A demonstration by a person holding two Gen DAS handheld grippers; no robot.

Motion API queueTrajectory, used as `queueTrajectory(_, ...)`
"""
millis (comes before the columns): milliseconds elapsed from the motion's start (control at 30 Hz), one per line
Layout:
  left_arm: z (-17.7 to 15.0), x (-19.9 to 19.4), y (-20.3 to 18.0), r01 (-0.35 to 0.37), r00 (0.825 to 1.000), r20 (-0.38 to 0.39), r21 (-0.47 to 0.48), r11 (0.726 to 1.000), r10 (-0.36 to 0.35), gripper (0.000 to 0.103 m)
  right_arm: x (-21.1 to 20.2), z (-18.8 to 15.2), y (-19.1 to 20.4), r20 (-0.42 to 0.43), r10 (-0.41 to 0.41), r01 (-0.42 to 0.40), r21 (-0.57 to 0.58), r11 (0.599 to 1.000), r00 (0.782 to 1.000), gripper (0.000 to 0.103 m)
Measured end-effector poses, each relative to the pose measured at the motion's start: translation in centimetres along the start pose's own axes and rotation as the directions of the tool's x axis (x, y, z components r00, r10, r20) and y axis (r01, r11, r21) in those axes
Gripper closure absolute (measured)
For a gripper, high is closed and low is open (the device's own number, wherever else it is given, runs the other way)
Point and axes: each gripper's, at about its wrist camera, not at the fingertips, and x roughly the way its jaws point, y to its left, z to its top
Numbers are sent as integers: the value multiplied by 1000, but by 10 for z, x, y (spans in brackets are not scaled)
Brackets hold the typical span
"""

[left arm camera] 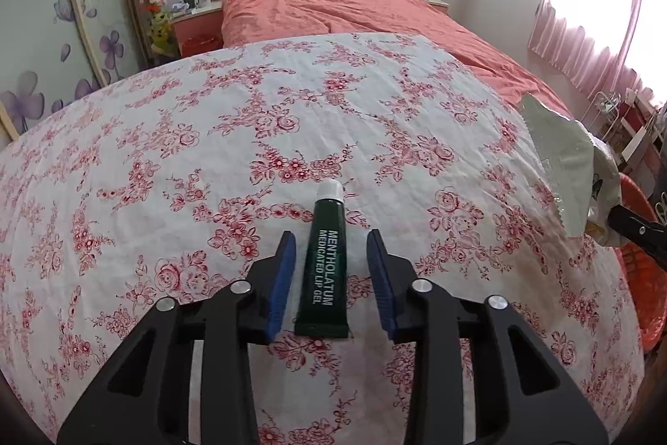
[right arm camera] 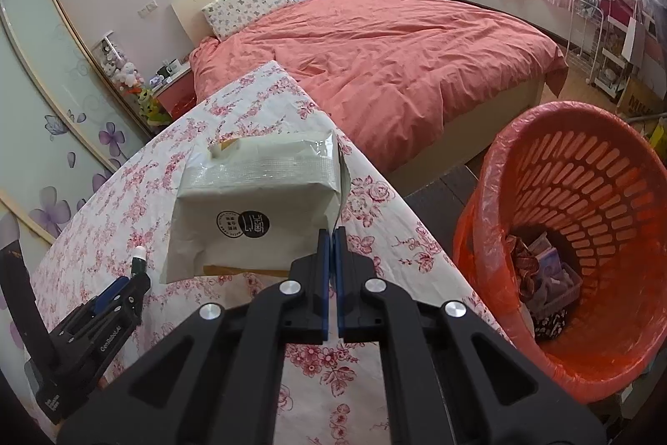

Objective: Collect trash
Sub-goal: 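Grasp the green lip gel tube with the left gripper while the right holds the packet, then carry the packet and lip gel tube over the orange basket and open both grippers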

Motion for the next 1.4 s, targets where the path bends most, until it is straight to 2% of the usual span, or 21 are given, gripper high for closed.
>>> queueTrajectory(33,1,0,-1,-2,1000,0,3,1000,2,75,0,0,-1,-1,0,0,1,1000,1000,99)
queueTrajectory(133,2,2,-4,-15,1000,-1,7,1000,15,83,-1,-1,-3,-1,0,0,4,1000,1000,99)
queueTrajectory(467,-2,-4,-5,-1,1000,6,-9,1000,1,83,-17,-1,-12,21,2,-3,10,1000,1000,99)
queueTrajectory(867,-4,-44,-16,31,997,71,-5,1000,-30,83,-55,-7,-34,73,-4,2,30,1000,997,99)
queueTrajectory(1100,-7,-76,-33,79,990,118,7,997,-80,83,-90,-13,-54,134,-25,20,39,999,991,99)
queueTrajectory(1400,-13,-108,-83,166,973,149,67,984,-175,83,-131,-22,-93,214,-91,79,65,995,972,99)
